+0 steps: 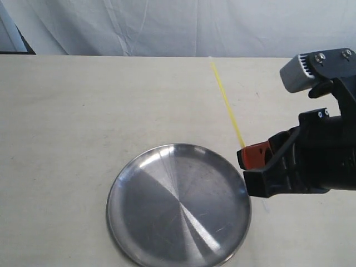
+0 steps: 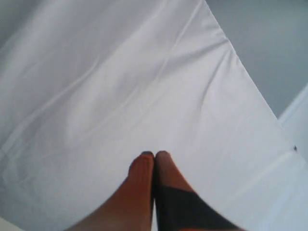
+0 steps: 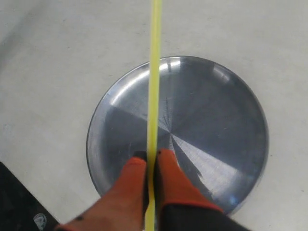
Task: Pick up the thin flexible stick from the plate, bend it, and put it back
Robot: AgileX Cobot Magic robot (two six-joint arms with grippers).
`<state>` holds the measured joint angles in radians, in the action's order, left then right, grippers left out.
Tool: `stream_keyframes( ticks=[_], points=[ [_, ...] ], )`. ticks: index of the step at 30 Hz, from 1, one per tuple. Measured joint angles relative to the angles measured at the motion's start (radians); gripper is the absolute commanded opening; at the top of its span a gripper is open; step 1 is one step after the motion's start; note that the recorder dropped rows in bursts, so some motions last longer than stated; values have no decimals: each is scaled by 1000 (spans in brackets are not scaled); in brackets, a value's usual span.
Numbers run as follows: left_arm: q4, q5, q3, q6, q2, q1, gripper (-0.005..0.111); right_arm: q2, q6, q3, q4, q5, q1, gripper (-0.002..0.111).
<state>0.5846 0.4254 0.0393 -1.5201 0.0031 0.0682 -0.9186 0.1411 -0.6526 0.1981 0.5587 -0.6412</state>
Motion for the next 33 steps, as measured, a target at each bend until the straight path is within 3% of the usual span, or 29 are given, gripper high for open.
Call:
stream_keyframes(
  ticks=[4, 13, 16, 18, 21, 28, 33],
  points=[
    [199, 72, 46, -75, 0, 0, 0, 0, -18, 0, 12, -2, 0, -1],
    [227, 185, 121, -77, -2, 0, 0, 0, -101, 0, 90, -4, 0, -1],
    [443, 204, 165, -196, 7, 0, 0, 0, -162, 0, 167, -13, 0, -1],
    [664, 218, 202, -365, 52, 0, 0, 0, -213, 0, 216, -25, 0, -1],
    [826, 279, 236, -506, 161, 0, 0, 0, -275, 0, 277, -45, 0, -1],
    [797, 594, 271, -566, 471, 0, 1, 0, -432, 0, 451, -65, 0, -1],
    [723, 758, 280, -566, 629, 0, 18, 0, -627, 0, 656, -65, 0, -1]
  ],
)
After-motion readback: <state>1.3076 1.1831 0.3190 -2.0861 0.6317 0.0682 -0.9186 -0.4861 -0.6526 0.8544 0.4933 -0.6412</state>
